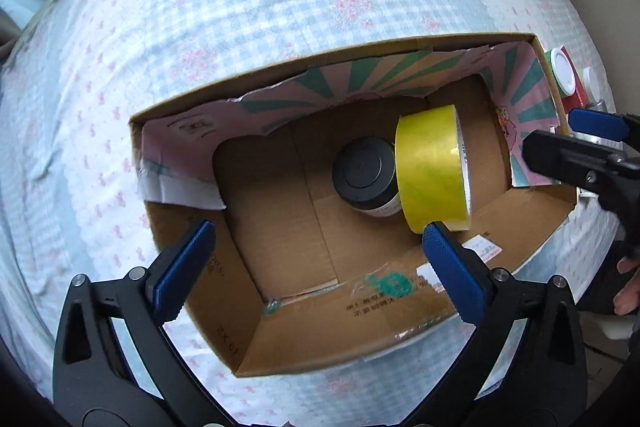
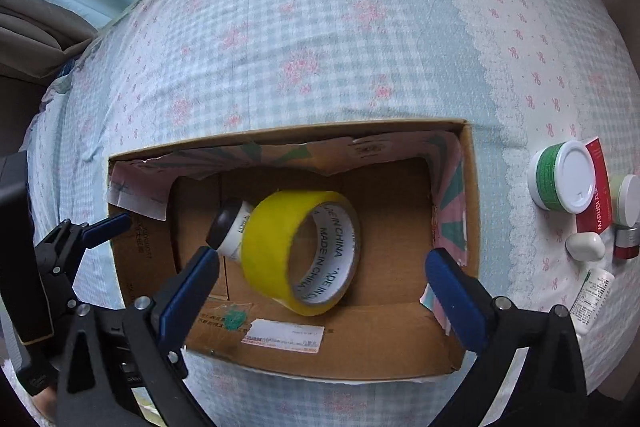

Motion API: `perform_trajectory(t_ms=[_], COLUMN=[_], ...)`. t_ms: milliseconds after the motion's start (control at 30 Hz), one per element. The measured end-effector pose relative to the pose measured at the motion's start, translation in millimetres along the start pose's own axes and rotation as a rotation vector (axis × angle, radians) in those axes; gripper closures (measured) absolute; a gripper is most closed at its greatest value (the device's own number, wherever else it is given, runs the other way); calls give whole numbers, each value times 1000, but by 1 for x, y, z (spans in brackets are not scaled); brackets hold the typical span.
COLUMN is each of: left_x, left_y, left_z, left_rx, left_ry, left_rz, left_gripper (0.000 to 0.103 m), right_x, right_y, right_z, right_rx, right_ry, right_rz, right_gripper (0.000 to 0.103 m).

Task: Organize rigid objects
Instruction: 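Carry the L'Oreal jar and tape roll into the cardboard box and release both, then lift both tools away from the box back toward the remaining items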

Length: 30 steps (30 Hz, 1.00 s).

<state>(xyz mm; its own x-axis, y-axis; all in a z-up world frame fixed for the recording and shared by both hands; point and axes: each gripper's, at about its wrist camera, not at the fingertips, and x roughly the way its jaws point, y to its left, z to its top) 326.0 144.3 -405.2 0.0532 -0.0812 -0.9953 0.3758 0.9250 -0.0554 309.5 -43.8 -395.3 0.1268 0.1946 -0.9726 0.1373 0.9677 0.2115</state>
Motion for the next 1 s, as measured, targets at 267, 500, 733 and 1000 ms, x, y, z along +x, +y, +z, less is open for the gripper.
perform_trajectory(t_ms=[267, 500, 733, 1000], left_x=[-30, -69, -123, -202], left_y=[6, 6, 2, -9], left_z=[-29, -54, -91, -137], left_rx=[-67, -101, -154, -171], left_ry=[-31, -94, -170, -315], left_rz=[3, 19, 20, 7], left_gripper=[0, 0, 0, 0], right_x=[-16, -45, -90, -153], right_y=[-1, 18, 36, 43], right_z=[-22, -41, -68, -112], right_rx=[24, -30, -74, -36], right_ry=[-24, -68, -122, -187], right_rz=[39, 32, 38, -5], right_gripper=[0, 0, 0, 0])
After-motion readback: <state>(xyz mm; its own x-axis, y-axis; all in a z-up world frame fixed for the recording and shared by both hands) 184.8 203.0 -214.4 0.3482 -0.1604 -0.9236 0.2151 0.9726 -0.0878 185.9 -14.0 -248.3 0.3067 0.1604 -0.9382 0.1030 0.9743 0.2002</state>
